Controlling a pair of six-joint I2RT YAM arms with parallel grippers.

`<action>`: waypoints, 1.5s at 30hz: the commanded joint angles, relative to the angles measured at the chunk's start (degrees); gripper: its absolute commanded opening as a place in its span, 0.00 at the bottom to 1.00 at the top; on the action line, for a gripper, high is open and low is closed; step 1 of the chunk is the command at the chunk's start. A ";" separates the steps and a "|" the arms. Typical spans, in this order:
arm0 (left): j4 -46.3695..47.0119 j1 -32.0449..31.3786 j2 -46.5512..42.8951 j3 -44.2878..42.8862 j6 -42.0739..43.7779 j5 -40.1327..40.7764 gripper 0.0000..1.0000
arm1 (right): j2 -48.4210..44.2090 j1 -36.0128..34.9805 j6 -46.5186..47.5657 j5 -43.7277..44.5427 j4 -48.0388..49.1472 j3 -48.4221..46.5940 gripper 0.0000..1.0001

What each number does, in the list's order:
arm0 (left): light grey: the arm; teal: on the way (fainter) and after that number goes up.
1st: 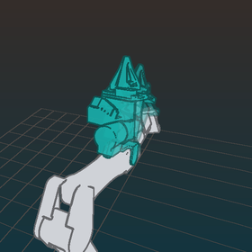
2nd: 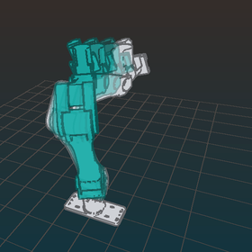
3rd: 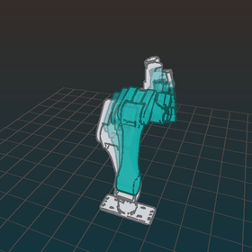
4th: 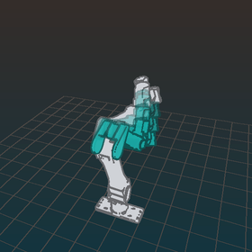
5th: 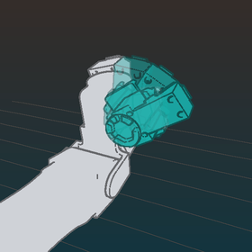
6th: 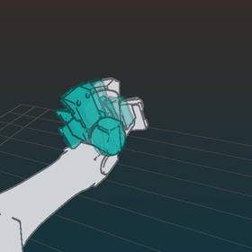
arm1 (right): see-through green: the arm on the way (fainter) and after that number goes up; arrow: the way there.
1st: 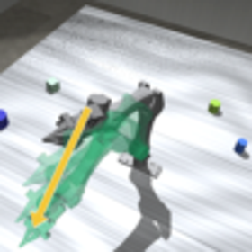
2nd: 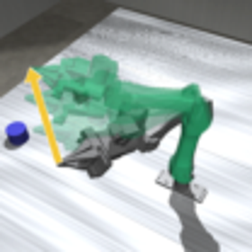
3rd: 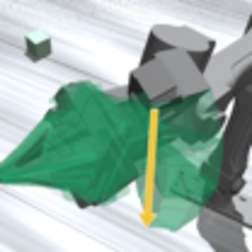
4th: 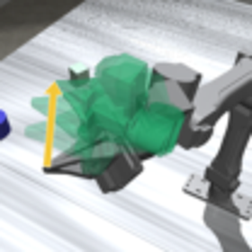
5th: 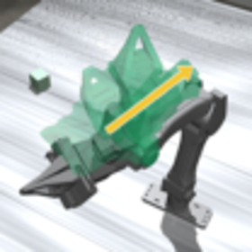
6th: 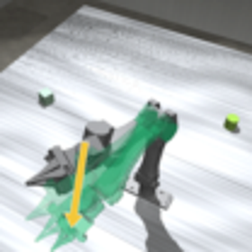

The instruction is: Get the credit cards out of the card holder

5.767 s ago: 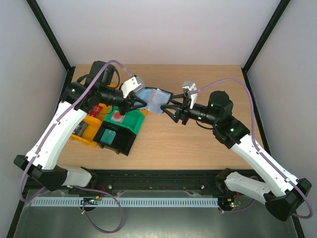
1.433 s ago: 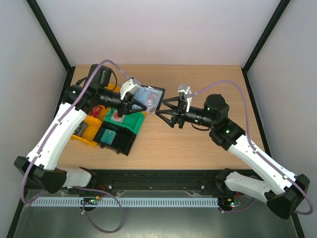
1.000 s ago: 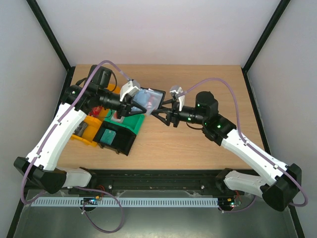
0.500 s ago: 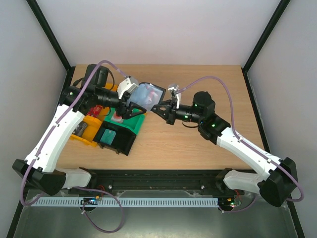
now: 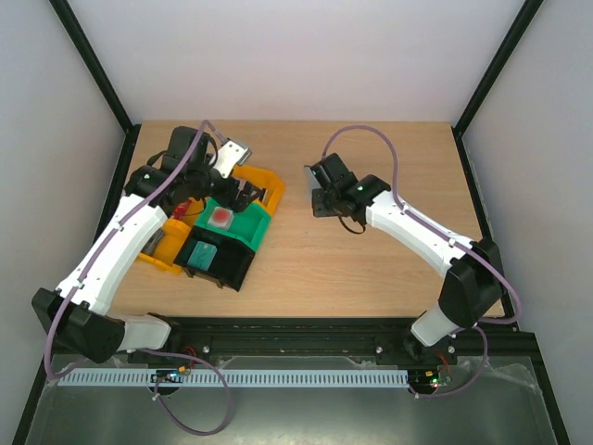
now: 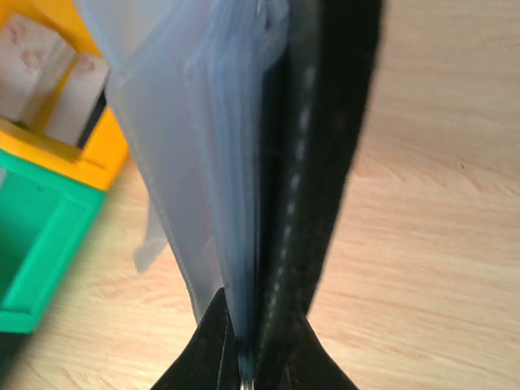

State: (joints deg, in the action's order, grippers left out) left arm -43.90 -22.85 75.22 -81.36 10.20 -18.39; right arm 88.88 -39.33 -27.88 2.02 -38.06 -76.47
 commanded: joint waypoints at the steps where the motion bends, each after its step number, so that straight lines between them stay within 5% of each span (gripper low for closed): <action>1: 1.49 -0.83 0.40 2.80 -2.80 -1.88 0.99 | -1.59 -0.60 -0.51 -2.59 -4.62 -4.40 0.02; 13: 3.08 -8.08 6.43 -1.09 -6.10 -4.33 0.99 | -6.72 -0.66 -5.77 -25.40 9.61 -1.03 0.02; 19: 4.97 -11.87 9.25 -1.60 -5.92 6.57 0.99 | -7.79 -0.66 -8.07 -29.62 13.47 0.30 0.02; 25: 4.66 -8.86 12.17 -2.69 -6.80 17.65 0.99 | -9.64 -0.66 -7.62 -30.82 14.26 1.03 0.02; 39: 3.34 3.10 9.19 -2.48 -4.27 2.87 0.99 | -10.95 -0.48 -2.88 -27.89 9.34 -0.01 0.02; 45: -2.53 5.25 5.43 -1.54 6.17 -10.95 0.99 | -11.25 -0.38 1.58 -26.28 5.29 -1.81 0.02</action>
State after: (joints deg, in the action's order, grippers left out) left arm -41.45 -19.07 84.99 -82.26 8.14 -17.39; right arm 79.48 -39.51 -30.74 -25.61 -29.26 -75.70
